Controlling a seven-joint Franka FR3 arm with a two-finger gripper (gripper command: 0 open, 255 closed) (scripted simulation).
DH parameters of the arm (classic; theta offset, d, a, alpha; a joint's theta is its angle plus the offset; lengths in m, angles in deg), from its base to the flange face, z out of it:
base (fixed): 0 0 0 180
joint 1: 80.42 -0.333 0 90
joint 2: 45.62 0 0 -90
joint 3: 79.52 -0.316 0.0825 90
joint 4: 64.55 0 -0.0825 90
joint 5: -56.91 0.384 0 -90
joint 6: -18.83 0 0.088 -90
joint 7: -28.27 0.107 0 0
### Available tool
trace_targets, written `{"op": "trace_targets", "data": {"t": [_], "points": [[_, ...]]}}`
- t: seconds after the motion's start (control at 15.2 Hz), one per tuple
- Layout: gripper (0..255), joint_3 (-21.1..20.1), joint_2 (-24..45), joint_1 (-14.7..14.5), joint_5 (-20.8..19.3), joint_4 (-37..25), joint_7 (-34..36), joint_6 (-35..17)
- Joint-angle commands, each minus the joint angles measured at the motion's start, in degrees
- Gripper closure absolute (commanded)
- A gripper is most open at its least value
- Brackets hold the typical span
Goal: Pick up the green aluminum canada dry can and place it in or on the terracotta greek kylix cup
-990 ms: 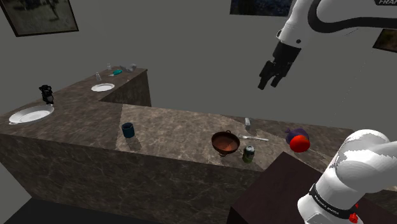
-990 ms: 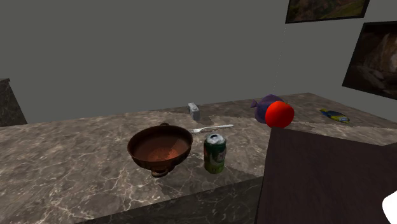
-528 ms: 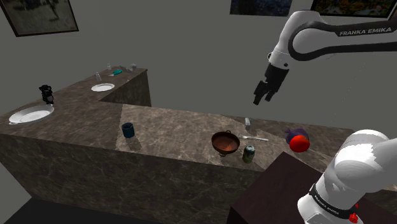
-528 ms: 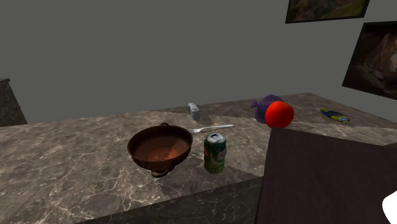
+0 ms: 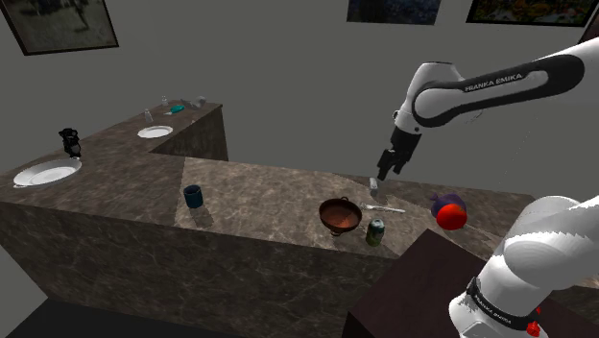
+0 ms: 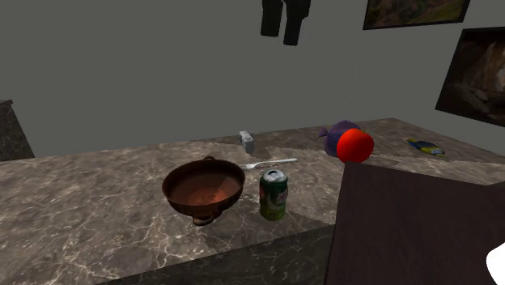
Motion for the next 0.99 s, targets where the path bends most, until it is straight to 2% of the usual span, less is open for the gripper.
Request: {"op": "trace_targets", "data": {"t": [0.0, 0.53, 0.73, 0.92], "points": [[0, 1.21, 3.11, 0.19, -0.23, 1.31, -1.80, -3.69], [0, 6.38, 19.80, -0.44, 1.75, 2.49, -10.29, -18.19], [0, 8.18, 27.21, -1.17, 4.68, 1.55, -14.80, -23.19], [0, 9.16, 35.07, -1.59, 9.54, -0.19, -20.55, -27.55]]}}
